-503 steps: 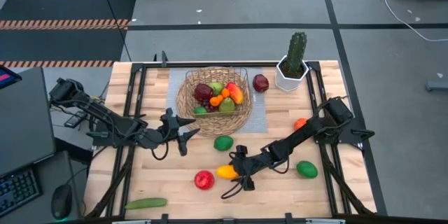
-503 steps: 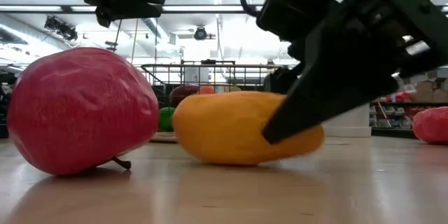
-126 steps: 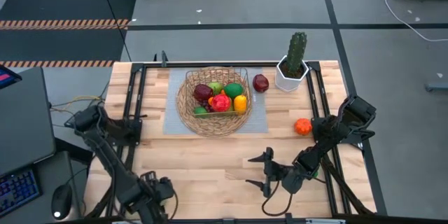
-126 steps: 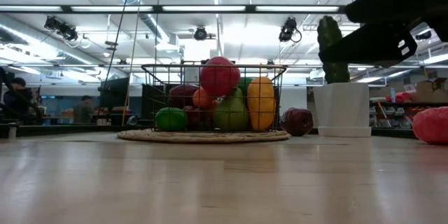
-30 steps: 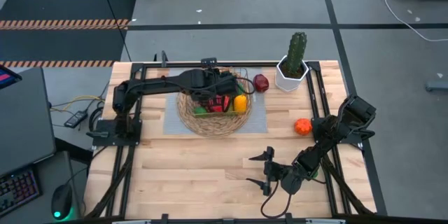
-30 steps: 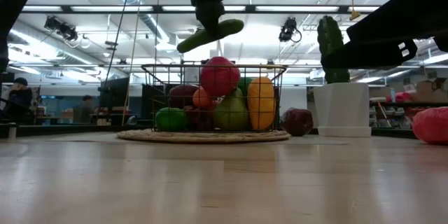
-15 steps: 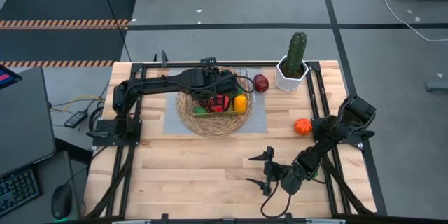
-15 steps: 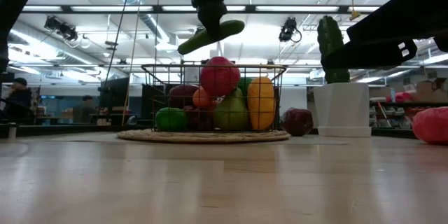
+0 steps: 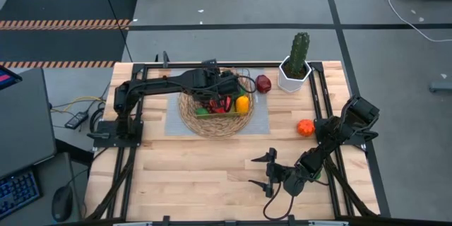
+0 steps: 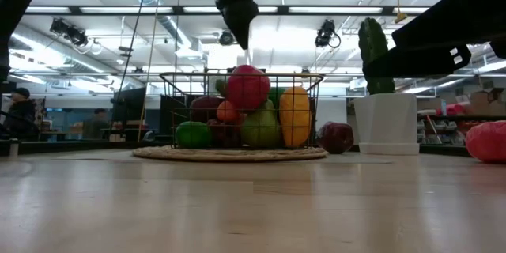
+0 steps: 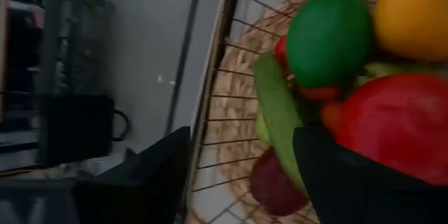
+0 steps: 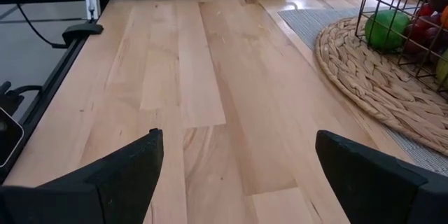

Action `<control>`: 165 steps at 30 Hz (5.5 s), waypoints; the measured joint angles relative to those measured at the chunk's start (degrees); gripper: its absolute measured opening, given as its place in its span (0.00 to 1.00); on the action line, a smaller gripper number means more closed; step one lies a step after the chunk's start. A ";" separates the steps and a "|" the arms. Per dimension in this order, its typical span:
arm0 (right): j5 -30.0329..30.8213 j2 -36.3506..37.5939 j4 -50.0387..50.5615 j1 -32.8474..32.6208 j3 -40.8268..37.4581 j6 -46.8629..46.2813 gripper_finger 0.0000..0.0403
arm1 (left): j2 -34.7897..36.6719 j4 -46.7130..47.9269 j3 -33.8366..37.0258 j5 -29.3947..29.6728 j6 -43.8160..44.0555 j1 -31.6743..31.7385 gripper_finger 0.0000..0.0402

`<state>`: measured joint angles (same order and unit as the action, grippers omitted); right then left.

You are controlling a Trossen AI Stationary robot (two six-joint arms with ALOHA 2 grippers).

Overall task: Build produce basket
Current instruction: Put the green lime into the gold wire basket

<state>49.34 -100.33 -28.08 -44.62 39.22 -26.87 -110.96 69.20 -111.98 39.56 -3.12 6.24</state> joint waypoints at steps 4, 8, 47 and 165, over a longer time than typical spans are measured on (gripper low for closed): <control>-0.04 0.00 1.11 -0.04 0.00 -0.49 0.94 | 0.00 1.52 0.00 -3.95 5.46 -0.75 0.63; -0.07 0.00 2.24 -0.04 -0.02 -1.64 0.94 | 0.00 5.23 0.00 -9.17 10.80 -2.28 0.59; 0.07 0.00 0.38 -1.07 -0.04 -1.98 0.94 | -2.40 -0.35 9.34 5.93 49.08 -37.25 0.43; -17.66 11.60 83.17 8.29 29.06 -18.50 0.87 | 36.83 -129.32 95.80 -2.74 12.97 -31.60 0.21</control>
<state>31.69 -88.74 55.09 -36.33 68.29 -45.38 -74.13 -60.12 -16.19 36.82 9.85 -25.36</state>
